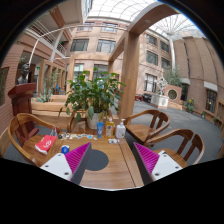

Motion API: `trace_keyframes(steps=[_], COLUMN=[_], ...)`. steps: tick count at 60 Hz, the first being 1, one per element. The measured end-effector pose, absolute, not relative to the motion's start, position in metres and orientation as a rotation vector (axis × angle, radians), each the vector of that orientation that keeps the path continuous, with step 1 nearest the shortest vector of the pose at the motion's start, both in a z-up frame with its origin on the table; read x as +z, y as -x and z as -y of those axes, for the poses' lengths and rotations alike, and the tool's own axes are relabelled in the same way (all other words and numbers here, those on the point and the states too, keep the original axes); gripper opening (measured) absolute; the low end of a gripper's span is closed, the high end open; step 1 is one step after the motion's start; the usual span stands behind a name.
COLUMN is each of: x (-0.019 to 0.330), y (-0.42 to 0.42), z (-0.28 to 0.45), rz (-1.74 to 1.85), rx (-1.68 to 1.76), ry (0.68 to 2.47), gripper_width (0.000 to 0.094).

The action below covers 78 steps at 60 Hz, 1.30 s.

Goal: Arrange mouse

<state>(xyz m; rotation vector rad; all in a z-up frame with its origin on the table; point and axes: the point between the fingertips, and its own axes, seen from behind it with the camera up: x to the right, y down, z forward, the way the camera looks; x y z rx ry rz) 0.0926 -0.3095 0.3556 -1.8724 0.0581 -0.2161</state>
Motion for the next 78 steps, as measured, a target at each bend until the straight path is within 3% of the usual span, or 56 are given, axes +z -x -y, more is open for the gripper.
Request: trace_keyframes(steps=[7,26,34,49,65,70,74,78], x=[0.329,0.136,0.083,0.027,-0.013,-0.013,-0.014,-0.013], y=[-0.095,-0.016,0.054,0.156,0.183,0.19,0.189,0.188], z=[0.311,0.27,0.234,0.116,-0.007,-0.026,-0.035,-0.039], rz=[-0.07,0.011,0.091,0.189,0.185,0.166,0.146,0.139], rx=[-0.227,-0.106,-0.021,0.056,-0.001,0.04,0.042,0.034], ry=[1.92,2.19,2.241,2.235,2.267,2.262,2.268,2.261], gripper_width=[0.0848,0.0853,0.0864,0.0852,0.0828,0.0711,0.0527,0.0482])
